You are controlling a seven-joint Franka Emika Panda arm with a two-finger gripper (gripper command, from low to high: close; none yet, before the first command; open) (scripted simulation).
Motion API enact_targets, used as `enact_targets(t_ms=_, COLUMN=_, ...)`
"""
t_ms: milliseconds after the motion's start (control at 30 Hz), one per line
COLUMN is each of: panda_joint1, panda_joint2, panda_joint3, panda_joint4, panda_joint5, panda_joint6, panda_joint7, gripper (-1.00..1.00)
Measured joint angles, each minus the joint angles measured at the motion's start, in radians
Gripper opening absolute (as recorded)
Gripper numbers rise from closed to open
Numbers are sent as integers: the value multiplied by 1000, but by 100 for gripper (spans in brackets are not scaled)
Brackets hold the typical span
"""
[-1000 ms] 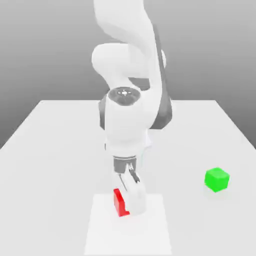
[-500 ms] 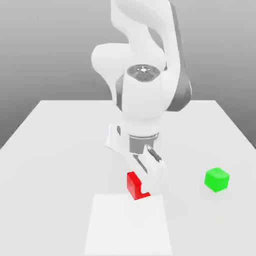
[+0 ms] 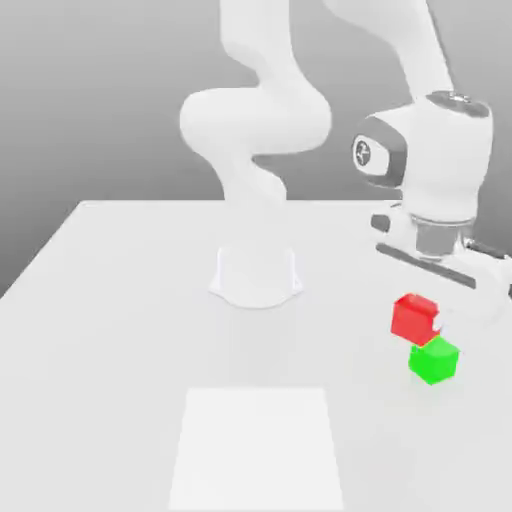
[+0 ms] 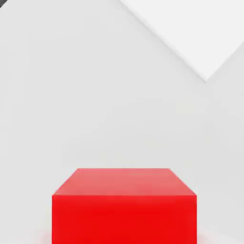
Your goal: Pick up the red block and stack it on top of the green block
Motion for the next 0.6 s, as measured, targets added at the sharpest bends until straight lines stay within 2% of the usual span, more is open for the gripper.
enact_targets(t_ms=67, panda_joint1=33, panda_joint2=-7, panda_joint3=26, panda_joint4=2, panda_joint5=14, panda_joint6=-5, panda_joint7=10, gripper=-100)
enact_targets(t_ms=233, panda_joint1=6, panda_joint2=32, panda_joint3=49, panda_joint4=13, panda_joint5=-61, panda_joint6=19, panda_joint7=70, gripper=-100)
enact_targets(t_ms=433, panda_joint1=-42, panda_joint2=111, panda_joint3=65, panda_joint4=19, panda_joint5=-194, panda_joint6=82, panda_joint7=164, gripper=-100)
enact_targets(t_ms=600, panda_joint1=-57, panda_joint2=198, panda_joint3=44, panda_joint4=18, panda_joint5=-342, panda_joint6=151, panda_joint7=269, gripper=-100)
